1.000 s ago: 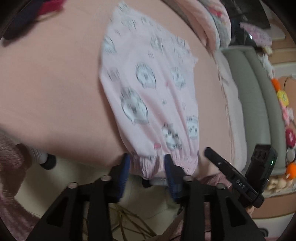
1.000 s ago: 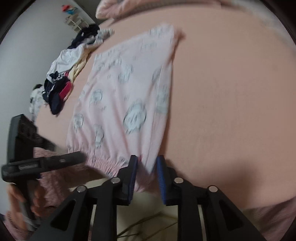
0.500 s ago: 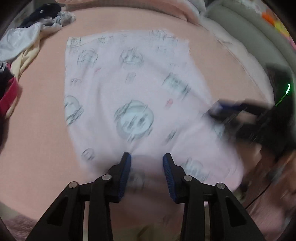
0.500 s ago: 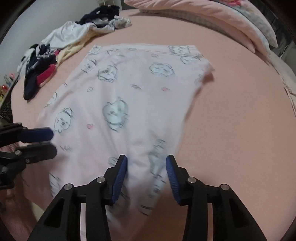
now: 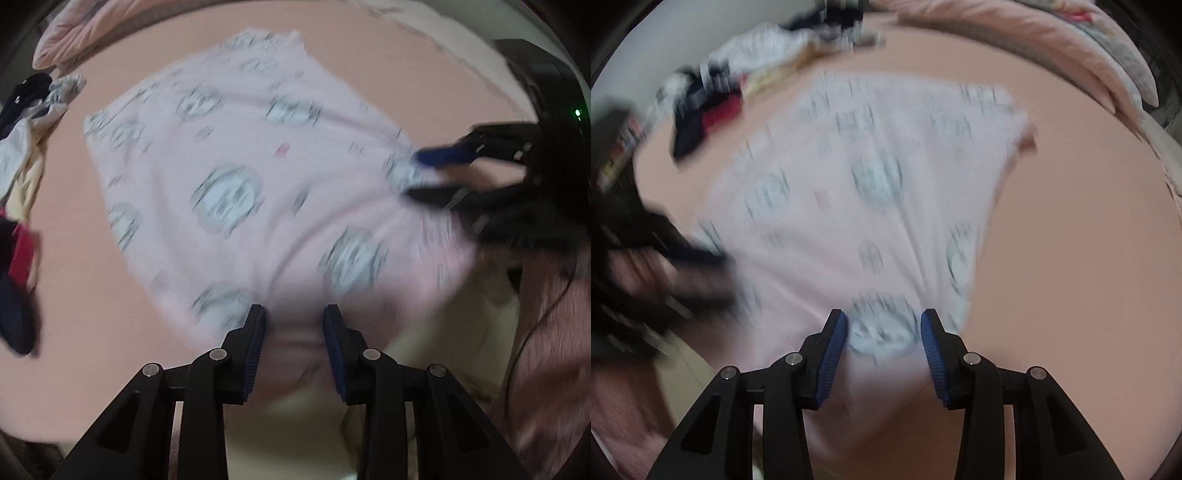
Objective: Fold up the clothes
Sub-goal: 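Release the waistband and smooth the pants flat with both tools, then pinch the pants edge with the left tool while the right tool pinches it too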
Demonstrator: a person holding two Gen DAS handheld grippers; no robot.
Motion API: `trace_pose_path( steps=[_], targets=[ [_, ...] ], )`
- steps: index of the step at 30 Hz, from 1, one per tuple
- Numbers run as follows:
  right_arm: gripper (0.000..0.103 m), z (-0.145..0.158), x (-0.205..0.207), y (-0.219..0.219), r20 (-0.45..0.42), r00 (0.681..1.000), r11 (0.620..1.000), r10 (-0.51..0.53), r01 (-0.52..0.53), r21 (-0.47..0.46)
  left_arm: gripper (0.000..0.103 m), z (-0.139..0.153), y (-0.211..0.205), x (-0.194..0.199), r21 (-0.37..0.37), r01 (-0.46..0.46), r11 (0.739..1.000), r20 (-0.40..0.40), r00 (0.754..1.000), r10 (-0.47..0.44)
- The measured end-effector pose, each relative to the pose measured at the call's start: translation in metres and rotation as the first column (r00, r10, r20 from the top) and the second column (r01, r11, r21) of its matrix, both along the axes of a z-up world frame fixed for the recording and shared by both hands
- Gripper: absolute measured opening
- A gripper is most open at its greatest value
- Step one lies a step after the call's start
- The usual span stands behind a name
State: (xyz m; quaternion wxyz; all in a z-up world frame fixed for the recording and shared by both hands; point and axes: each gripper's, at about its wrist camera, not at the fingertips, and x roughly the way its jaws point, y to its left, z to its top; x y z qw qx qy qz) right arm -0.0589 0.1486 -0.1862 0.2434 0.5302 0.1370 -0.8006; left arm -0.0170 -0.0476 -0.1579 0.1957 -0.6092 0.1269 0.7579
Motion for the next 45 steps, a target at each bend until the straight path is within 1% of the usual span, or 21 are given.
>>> trace_pose_path(
  steps=[2,3,5,6,8,11,14,18,21,23,25,27,31,32,33,34,35,36,38,43,45],
  targets=[
    [0.041,0.001,0.004,0.015,0.032,0.999,0.999,-0.037,0.037,0.018,0.03,0.006,-0.019,0.002,-0.04,-0.028,0.999,0.015,0.999,0.028],
    [0.041,0.006,0.003,0.019,0.043,0.997,0.998,-0.06,0.06,0.006,0.03,0.012,-0.027,-0.002,0.001,-0.048,0.999,-0.002,0.999,0.048],
    [0.041,0.018,-0.002,0.026,0.05,0.994,0.995,-0.093,0.095,-0.041,0.03,0.024,-0.045,-0.015,0.142,-0.121,0.983,-0.027,0.992,0.126],
    [0.041,0.027,-0.008,0.027,0.035,0.994,0.991,-0.104,0.107,-0.085,0.03,0.029,-0.056,-0.027,0.201,-0.182,0.963,-0.034,0.981,0.192],
    [0.044,0.043,-0.029,0.033,0.014,0.988,0.973,-0.153,0.153,-0.173,0.03,0.031,-0.073,-0.052,0.25,-0.272,0.929,-0.068,0.952,0.297],
    [0.044,0.051,-0.076,0.045,0.039,0.967,0.945,-0.253,0.255,-0.204,0.03,0.025,-0.083,-0.094,0.302,-0.374,0.877,-0.089,0.905,0.416],
    [0.046,0.048,-0.119,0.064,0.075,0.945,0.914,-0.318,0.327,-0.241,0.03,0.019,-0.101,-0.135,0.373,-0.49,0.788,-0.099,0.823,0.559],
    [0.052,0.03,-0.177,0.066,0.12,0.914,0.879,-0.387,0.405,-0.254,0.03,0.0,-0.117,-0.18,0.438,-0.546,0.714,-0.023,0.787,0.616],
    [0.055,0.009,-0.206,0.065,0.164,0.9,0.866,-0.403,0.434,-0.249,0.031,-0.015,-0.121,-0.199,0.456,-0.565,0.687,0.036,0.783,0.62],
    [0.059,-0.005,-0.225,0.065,0.194,0.889,0.858,-0.414,0.452,-0.245,0.033,-0.017,-0.121,-0.201,0.477,-0.558,0.678,0.04,0.785,0.618],
    [0.063,-0.011,-0.235,0.062,0.178,0.893,0.856,-0.412,0.447,-0.26,0.035,-0.016,-0.118,-0.203,0.488,-0.545,0.682,0.029,0.79,0.612],
    [0.058,-0.009,-0.235,0.052,0.142,0.916,0.878,-0.374,0.399,-0.263,0.035,-0.012,-0.114,-0.205,0.485,-0.53,0.696,0.016,0.801,0.599],
    [0.054,-0.001,-0.233,0.042,0.15,0.931,0.875,-0.332,0.363,-0.321,0.035,-0.015,-0.102,-0.216,0.458,-0.498,0.736,-0.011,0.825,0.565],
    [0.041,-0.005,-0.234,0.036,0.131,0.937,0.895,-0.323,0.347,-0.281,0.032,-0.016,-0.095,-0.218,0.448,-0.489,0.748,-0.022,0.831,0.556],
    [0.032,-0.01,-0.235,0.032,0.111,0.941,0.912,-0.32,0.338,-0.231,0.008,-0.015,-0.091,-0.22,0.443,-0.476,0.76,-0.019,0.842,0.539],
    [0.019,-0.011,-0.236,0.031,0.09,0.94,0.916,-0.328,0.34,-0.212,0.004,-0.015,-0.086,-0.222,0.438,-0.463,0.771,-0.015,0.854,0.521],
    [0.006,-0.008,-0.237,0.036,0.106,0.936,0.902,-0.336,0.352,-0.251,0.004,-0.013,-0.082,-0.224,0.432,-0.448,0.783,-0.016,0.864,0.503],
    [0.006,-0.003,-0.236,0.042,0.128,0.928,0.881,-0.349,0.371,-0.294,0.004,-0.008,-0.076,-0.225,0.416,-0.427,0.803,-0.048,0.871,0.489],
    [0.005,0.009,-0.232,0.049,0.088,0.924,0.873,-0.371,0.38,-0.306,0.004,0.003,-0.071,-0.225,0.425,-0.391,0.816,-0.079,0.882,0.464],
    [0.005,0.049,-0.206,0.074,0.018,0.91,0.854,-0.413,0.394,-0.34,0.004,0.039,-0.04,-0.237,0.485,-0.266,0.833,-0.134,0.919,0.372],
    [0.005,0.071,-0.198,0.093,-0.022,0.9,0.847,-0.436,0.403,-0.346,0.004,0.043,-0.028,-0.243,0.485,-0.232,0.843,-0.16,0.924,0.347]
  ],
)
